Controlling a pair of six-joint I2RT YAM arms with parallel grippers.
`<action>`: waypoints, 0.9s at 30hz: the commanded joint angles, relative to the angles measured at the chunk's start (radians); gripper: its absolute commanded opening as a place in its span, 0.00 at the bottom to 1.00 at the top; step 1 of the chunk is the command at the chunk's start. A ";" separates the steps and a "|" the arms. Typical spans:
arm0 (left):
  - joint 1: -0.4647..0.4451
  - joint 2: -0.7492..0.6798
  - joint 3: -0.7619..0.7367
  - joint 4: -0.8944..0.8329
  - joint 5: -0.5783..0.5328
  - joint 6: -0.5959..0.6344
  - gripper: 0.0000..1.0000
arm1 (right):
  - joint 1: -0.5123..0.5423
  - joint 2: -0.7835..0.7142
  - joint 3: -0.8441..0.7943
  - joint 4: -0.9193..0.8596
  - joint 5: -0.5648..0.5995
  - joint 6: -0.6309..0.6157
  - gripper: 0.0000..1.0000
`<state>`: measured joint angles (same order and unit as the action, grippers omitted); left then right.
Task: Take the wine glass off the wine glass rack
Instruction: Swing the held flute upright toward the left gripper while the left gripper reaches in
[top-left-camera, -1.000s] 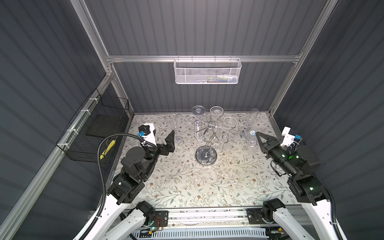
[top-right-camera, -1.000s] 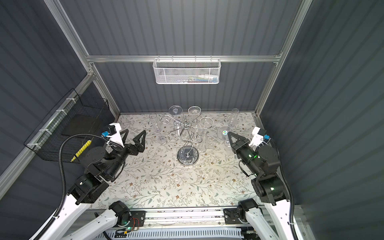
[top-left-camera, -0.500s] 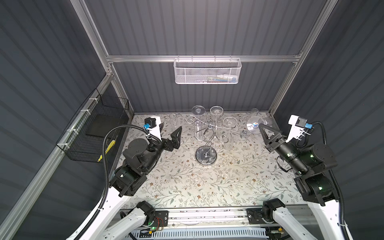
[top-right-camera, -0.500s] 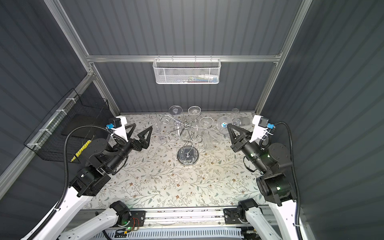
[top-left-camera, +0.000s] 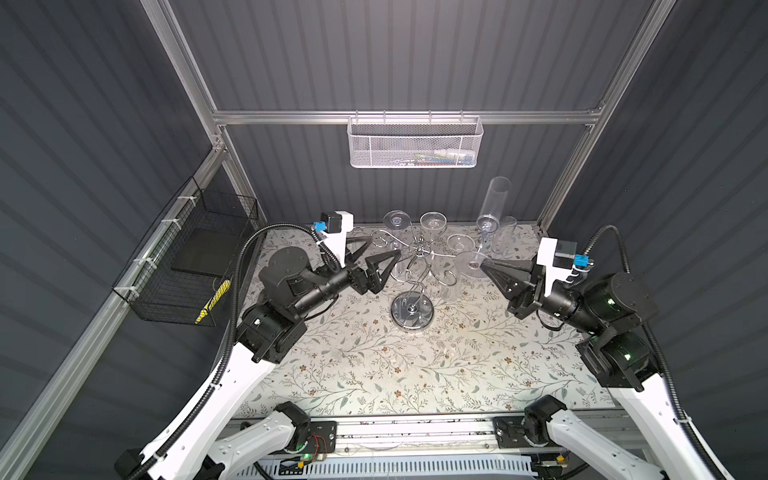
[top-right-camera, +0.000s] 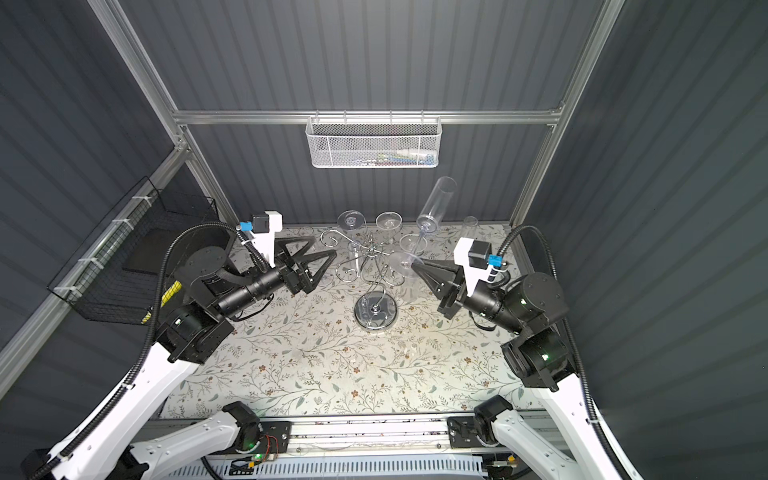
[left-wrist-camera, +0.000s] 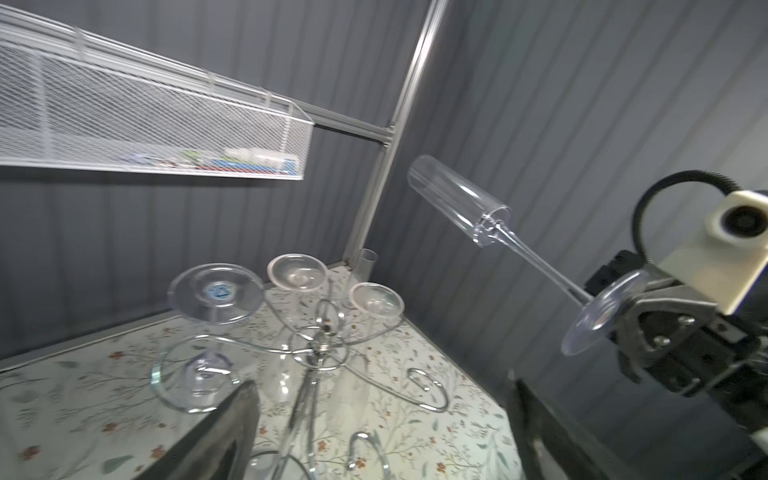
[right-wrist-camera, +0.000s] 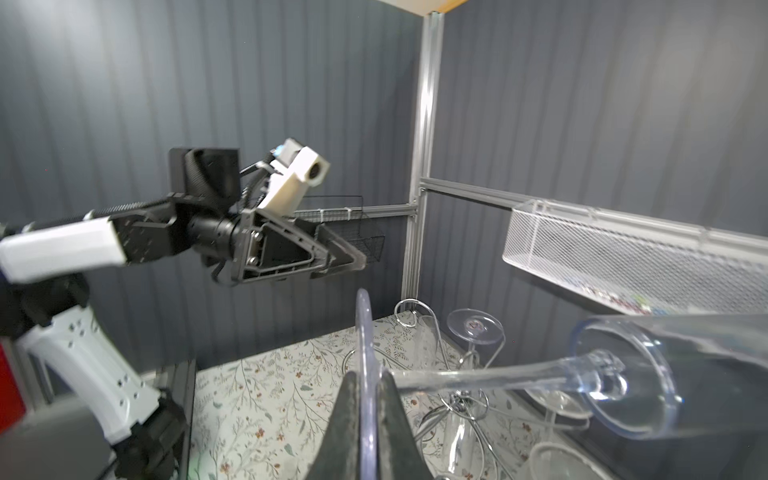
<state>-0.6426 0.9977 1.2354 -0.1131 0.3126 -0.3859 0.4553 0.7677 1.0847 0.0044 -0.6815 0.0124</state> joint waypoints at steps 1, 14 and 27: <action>-0.006 0.025 0.023 0.136 0.249 -0.152 0.94 | 0.031 0.011 0.020 0.048 -0.165 -0.238 0.00; -0.006 0.103 -0.019 0.335 0.441 -0.389 0.89 | 0.210 0.094 0.072 -0.075 -0.173 -0.604 0.00; -0.011 0.122 -0.046 0.402 0.527 -0.450 0.80 | 0.291 0.172 0.136 -0.124 -0.095 -0.763 0.00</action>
<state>-0.6476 1.1202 1.1992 0.2340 0.7856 -0.8093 0.7345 0.9352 1.1809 -0.1261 -0.7967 -0.6941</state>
